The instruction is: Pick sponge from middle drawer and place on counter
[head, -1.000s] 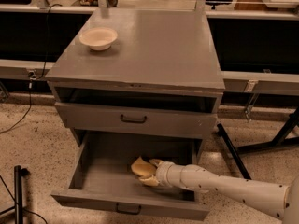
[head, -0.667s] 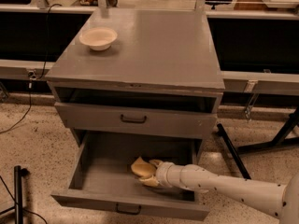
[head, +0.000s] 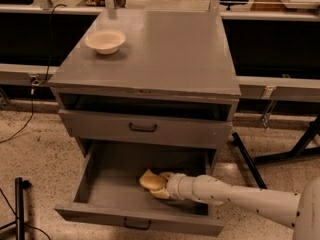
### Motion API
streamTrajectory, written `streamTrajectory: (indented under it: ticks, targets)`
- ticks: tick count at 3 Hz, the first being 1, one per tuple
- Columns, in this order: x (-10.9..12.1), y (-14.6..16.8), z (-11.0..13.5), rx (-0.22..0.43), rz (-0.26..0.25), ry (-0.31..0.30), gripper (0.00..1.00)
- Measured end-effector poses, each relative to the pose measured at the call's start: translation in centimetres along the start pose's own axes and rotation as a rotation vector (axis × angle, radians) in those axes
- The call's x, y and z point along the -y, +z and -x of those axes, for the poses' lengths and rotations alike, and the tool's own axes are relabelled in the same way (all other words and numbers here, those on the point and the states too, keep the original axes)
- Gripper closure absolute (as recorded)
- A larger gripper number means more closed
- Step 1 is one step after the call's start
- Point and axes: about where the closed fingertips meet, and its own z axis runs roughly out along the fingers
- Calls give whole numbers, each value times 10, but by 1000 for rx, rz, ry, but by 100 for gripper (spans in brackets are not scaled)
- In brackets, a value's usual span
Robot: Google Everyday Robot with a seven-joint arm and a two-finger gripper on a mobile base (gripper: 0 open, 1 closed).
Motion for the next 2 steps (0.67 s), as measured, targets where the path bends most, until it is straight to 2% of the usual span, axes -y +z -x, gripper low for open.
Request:
streamTrajectory:
  ticks: [1, 2]
  targets:
    - [0, -1, 3, 13, 5, 0, 74]
    - [1, -20, 24, 87, 24, -44, 98]
